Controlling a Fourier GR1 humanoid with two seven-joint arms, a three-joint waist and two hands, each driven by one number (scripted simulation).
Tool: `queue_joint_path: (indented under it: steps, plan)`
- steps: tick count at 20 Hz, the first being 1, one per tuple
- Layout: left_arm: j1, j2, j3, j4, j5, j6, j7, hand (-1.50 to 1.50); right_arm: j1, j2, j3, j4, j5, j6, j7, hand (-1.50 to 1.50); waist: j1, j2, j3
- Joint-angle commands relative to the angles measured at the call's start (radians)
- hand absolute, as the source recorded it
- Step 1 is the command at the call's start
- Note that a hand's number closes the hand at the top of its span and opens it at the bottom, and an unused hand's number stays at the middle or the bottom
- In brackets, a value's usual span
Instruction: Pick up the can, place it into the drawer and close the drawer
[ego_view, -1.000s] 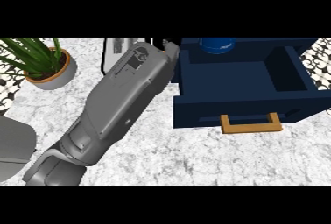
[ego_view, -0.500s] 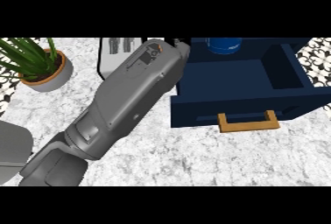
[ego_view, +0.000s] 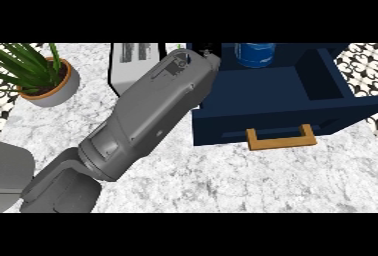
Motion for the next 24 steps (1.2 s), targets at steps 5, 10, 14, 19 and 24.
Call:
queue_joint_path:
  steps: [5,10,14,19,24]
  plan:
    - [-0.019,0.0,-0.101,0.047,0.069,0.071,-0.008,-1.5,-0.024,-0.051,-0.022,0.002,-0.053,-0.002,0.032,-1.5,-0.013,0.002,0.0]
    - [-0.027,0.0,-0.116,0.074,0.117,0.113,-0.033,-1.5,-0.023,-0.018,0.002,0.033,0.014,0.029,-0.003,-1.5,-0.023,0.008,0.001]
    - [-0.035,0.0,-0.115,0.1,0.142,0.097,-0.059,-1.5,-0.001,0.017,0.017,-0.029,0.015,0.021,0.005,-1.5,-0.025,0.007,0.001]
    - [0.04,0.0,-0.136,0.078,0.18,0.101,-0.164,-1.5,-0.046,-0.025,-0.015,0.025,0.004,0.011,-0.005,-1.5,-0.023,0.01,0.001]
    - [0.018,0.0,-0.144,0.03,0.202,0.101,-0.151,-1.5,-0.093,-0.068,-0.025,-0.122,0.206,0.046,-0.102,-1.5,0.008,0.003,-0.001]
